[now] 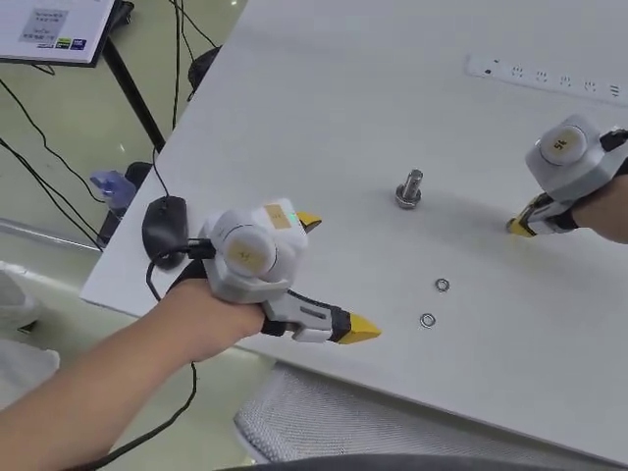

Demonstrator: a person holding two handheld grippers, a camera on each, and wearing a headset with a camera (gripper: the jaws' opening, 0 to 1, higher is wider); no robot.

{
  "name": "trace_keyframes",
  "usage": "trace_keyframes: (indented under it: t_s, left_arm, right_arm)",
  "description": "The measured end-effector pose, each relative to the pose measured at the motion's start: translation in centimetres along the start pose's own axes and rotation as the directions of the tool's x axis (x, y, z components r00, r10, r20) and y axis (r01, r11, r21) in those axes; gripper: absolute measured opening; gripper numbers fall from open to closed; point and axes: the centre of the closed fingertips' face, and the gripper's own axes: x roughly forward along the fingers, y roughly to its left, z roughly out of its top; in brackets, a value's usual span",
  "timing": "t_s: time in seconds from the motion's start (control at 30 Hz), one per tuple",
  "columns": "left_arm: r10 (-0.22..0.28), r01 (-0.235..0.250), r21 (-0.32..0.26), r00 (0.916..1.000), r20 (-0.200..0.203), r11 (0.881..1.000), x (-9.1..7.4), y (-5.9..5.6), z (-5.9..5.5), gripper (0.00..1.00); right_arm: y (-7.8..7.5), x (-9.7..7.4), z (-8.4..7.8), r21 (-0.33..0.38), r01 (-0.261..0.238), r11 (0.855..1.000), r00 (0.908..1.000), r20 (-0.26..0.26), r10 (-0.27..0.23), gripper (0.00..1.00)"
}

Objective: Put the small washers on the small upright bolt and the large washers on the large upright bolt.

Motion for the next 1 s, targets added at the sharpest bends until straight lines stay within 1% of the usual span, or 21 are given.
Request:
trace_keyframes:
  t_s: [0.43, 0.67, 0.73, 0.8, 0.9, 1.0]
  left_arm:
    - [-0.002, 0.002, -0.002, 1.0, 0.007, 1.0, 0.0, -0.06, 0.11, 0.95]
    - [-0.004, 0.004, 0.0, 1.0, 0.003, 1.0, 0.01, -0.18, 0.08, 0.95]
    - [-0.005, 0.005, 0.0, 1.0, 0.004, 1.0, -0.01, -0.25, 0.12, 0.95]
    - [-0.007, 0.007, -0.001, 1.0, 0.007, 1.0, -0.02, -0.34, 0.18, 0.95]
    - [-0.005, 0.005, -0.001, 1.0, 0.008, 1.0, -0.11, -0.43, 0.18, 0.95]
    - [-0.004, 0.004, -0.001, 1.0, 0.008, 1.0, -0.17, -0.5, 0.14, 0.95]
  right_arm:
    - [0.12, 0.21, 0.23, 0.002, -0.002, 1.0, 1.0, 0.0, 0.002, 0.13]
    - [-0.01, 0.32, 0.3, 0.002, -0.002, 1.0, 1.0, 0.003, 0.002, 0.14]
    - [-0.04, 0.28, 0.36, -0.001, 0.003, 1.0, 1.0, 0.006, -0.003, 0.16]
    - [0.1, 0.27, 0.46, 0.003, -0.003, 1.0, 0.9999, 0.012, 0.003, 0.18]
    - [0.14, 0.22, 0.43, -0.011, -0.003, 1.0, 1.0, 0.007, 0.004, 0.19]
    - [0.19, -0.01, 0.58, -0.014, -0.001, 1.0, 0.9999, 0.013, 0.001, 0.2]
